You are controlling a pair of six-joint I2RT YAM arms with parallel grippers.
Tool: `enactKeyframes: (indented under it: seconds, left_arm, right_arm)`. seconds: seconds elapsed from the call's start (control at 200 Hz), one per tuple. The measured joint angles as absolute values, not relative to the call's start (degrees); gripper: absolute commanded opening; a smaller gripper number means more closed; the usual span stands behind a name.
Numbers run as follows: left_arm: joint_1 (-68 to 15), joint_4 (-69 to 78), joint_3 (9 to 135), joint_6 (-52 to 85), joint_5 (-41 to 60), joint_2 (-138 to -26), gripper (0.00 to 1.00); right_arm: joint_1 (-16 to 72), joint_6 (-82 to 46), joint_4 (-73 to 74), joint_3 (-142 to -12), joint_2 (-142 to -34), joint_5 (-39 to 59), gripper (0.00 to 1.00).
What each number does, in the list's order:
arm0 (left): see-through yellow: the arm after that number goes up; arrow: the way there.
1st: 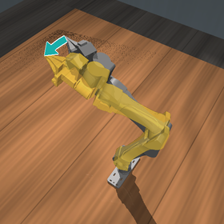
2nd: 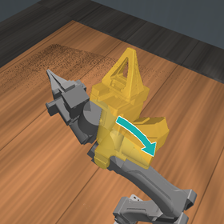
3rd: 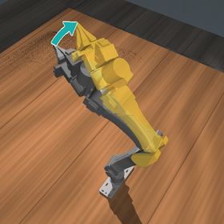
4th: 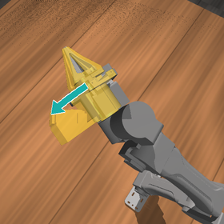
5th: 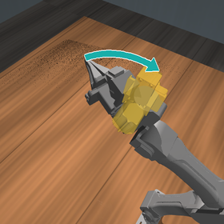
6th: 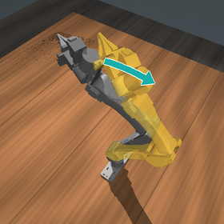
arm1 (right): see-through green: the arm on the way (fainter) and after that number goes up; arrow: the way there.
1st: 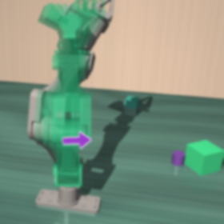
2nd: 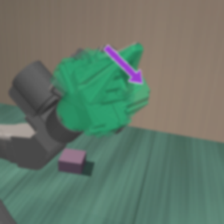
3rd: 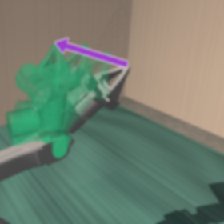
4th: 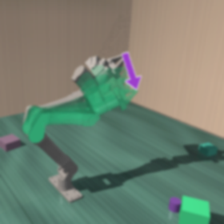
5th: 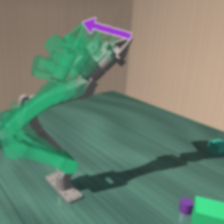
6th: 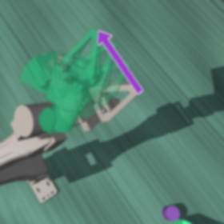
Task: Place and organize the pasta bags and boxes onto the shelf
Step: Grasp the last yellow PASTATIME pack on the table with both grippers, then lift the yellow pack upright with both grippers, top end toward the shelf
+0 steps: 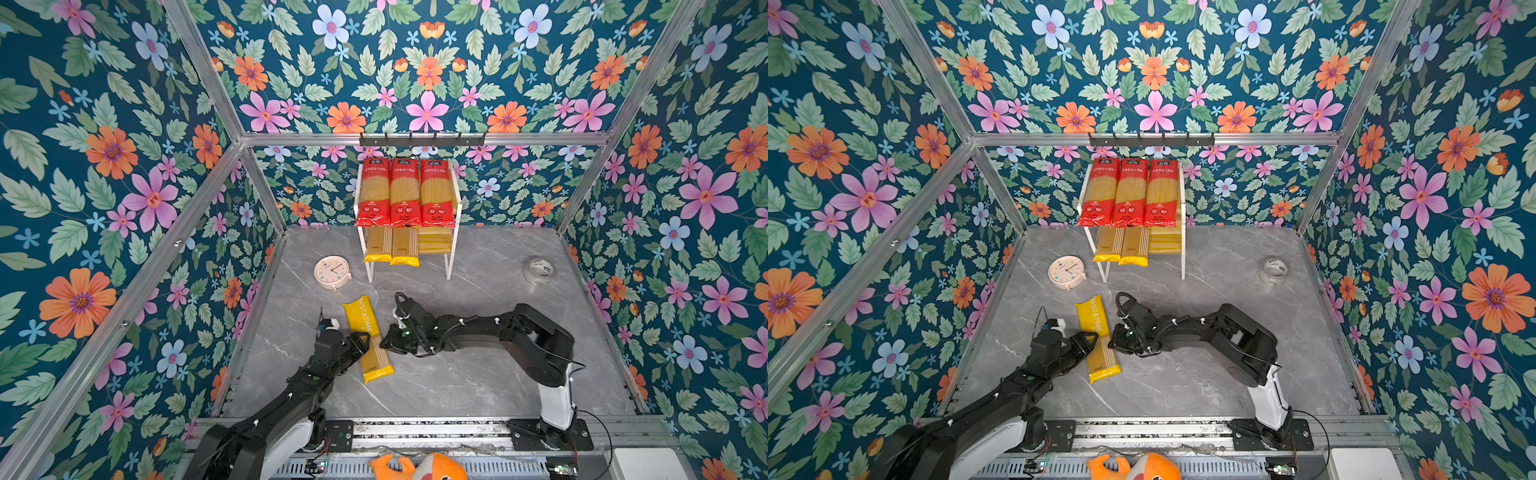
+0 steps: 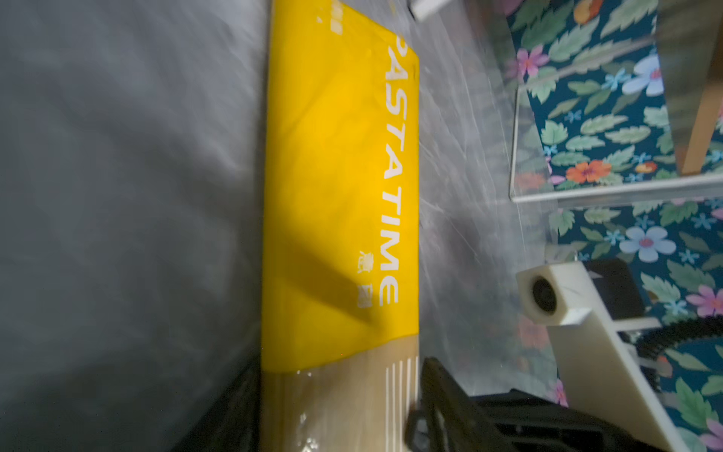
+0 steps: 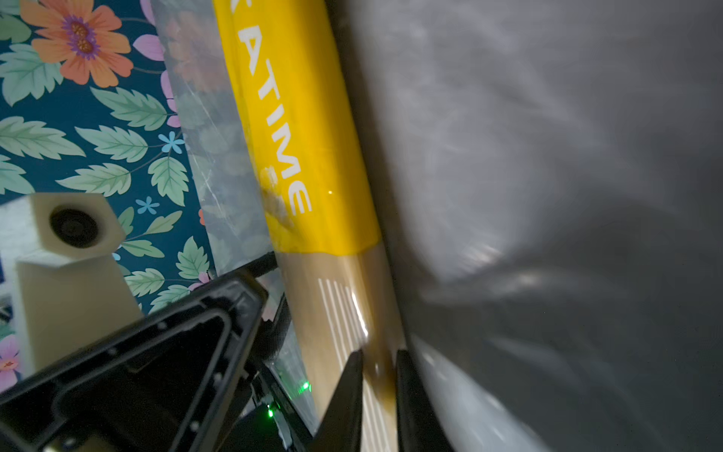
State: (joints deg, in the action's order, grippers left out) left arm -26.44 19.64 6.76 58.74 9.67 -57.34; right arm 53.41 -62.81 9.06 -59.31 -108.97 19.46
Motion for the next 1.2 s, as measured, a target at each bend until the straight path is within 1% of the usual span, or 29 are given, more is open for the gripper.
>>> enactKeyframes:
  seconds: [0.055,0.09,0.13,0.195,0.24,0.315,0.405,0.56,0.725,0.79,0.85,0.91,1.02,1.135,1.2]
  left_arm:
    - [-30.5,22.1,8.0,60.4,7.5,-61.1,0.65]
    - [-32.6,23.5,8.7,61.1,6.9,-63.0,0.64]
    - [-34.7,25.0,9.6,61.5,5.8,-65.1,0.65]
    - [-36.1,26.7,10.1,62.1,5.7,-66.7,0.64]
    - [-36.2,27.2,10.0,62.6,5.5,-66.6,0.64]
    - [-36.0,26.2,9.6,62.3,4.5,-64.4,0.64]
    - [-35.6,24.0,8.9,61.3,3.1,-60.0,0.64]
    - [-35.6,21.2,8.0,60.9,2.5,-58.1,0.63]
    - [-35.6,21.5,7.7,60.9,2.5,-60.2,0.58]
    - [-35.6,22.8,7.6,60.9,2.6,-61.8,0.54]
    - [-35.5,25.1,7.3,60.9,2.7,-63.6,0.48]
    - [-35.4,28.4,6.9,60.9,3.0,-66.0,0.4]
    - [-34.7,34.0,5.8,60.9,3.4,-69.5,0.3]
    - [-33.7,36.2,5.2,61.1,4.6,-69.7,0.29]
    - [-33.3,35.2,5.2,60.9,5.3,-67.9,0.31]
  right_arm:
    - [51.5,-62.3,9.6,-54.1,-104.2,20.3,0.21]
    - [50.2,-61.7,9.7,-50.9,-101.4,21.0,0.25]
    - [48.7,-60.9,9.8,-47.8,-98.6,21.8,0.32]
    - [46.2,-59.5,8.8,-44.0,-94.5,22.8,0.42]
    - [44.6,-58.4,8.7,-42.5,-92.5,23.6,0.46]
    - [42.4,-55.6,8.8,-42.1,-91.7,25.8,0.49]
    - [40.2,-52.6,8.2,-44.1,-93.4,28.4,0.5]
    - [39.7,-47.9,6.7,-52.1,-101.1,31.4,0.49]
    - [40.2,-46.4,6.7,-58.7,-108.9,32.9,0.46]
    - [41.3,-46.4,6.5,-60.8,-111.5,33.3,0.45]
    - [42.6,-46.4,6.4,-62.7,-113.3,33.6,0.42]
    - [43.9,-46.3,6.4,-64.2,-114.7,33.7,0.36]
    - [45.3,-46.6,8.9,-64.8,-116.3,34.3,0.24]
    - [45.4,-48.4,15.7,-60.8,-115.0,34.4,0.13]
    - [45.5,-49.6,18.6,-58.8,-113.9,34.3,0.07]
